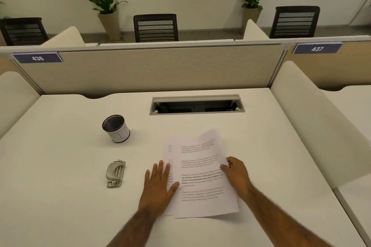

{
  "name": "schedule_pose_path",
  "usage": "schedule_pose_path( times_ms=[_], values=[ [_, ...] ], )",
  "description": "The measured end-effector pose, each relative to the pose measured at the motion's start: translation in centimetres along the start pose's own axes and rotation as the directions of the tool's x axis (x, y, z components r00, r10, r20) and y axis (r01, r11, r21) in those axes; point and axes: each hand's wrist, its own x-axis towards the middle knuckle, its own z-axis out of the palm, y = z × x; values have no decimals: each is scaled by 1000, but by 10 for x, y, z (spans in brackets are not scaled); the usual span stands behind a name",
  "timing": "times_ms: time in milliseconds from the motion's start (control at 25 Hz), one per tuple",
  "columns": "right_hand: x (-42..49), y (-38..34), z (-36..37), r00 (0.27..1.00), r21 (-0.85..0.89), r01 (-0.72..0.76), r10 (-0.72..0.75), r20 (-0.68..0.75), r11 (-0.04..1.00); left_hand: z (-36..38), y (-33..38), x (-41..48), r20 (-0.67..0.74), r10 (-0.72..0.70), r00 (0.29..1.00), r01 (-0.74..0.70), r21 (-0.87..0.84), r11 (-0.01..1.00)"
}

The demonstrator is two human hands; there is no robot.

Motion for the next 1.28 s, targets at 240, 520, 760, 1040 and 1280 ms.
schedule_pose_path(
  times_ms=[240, 520, 760, 1040, 1280],
  values=[
    [41, -26, 8, 900, -438, 341, -153, 409, 832, 3, -3, -2, 3, 20, 1000, -20, 60, 998],
    [104, -47, 2, 832, -747, 512, -28, 554, 425, 10, -5, -2, -57, 27, 998, -24, 55, 998],
    [99, -46, 20, 803, -742, 577, -73, 591, 340, 17, -8, 0, -76, 33, 997, -28, 64, 998],
    [51, -35, 28, 975, 155, -59, 24, 221, 986, 16, 2, 3, -32, -9, 999, 10, 39, 999],
    [18, -39, 0, 982, 169, -88, 57, 183, 982, -24, 31, 15, -209, -142, 968, 93, -230, 969]
  ],
)
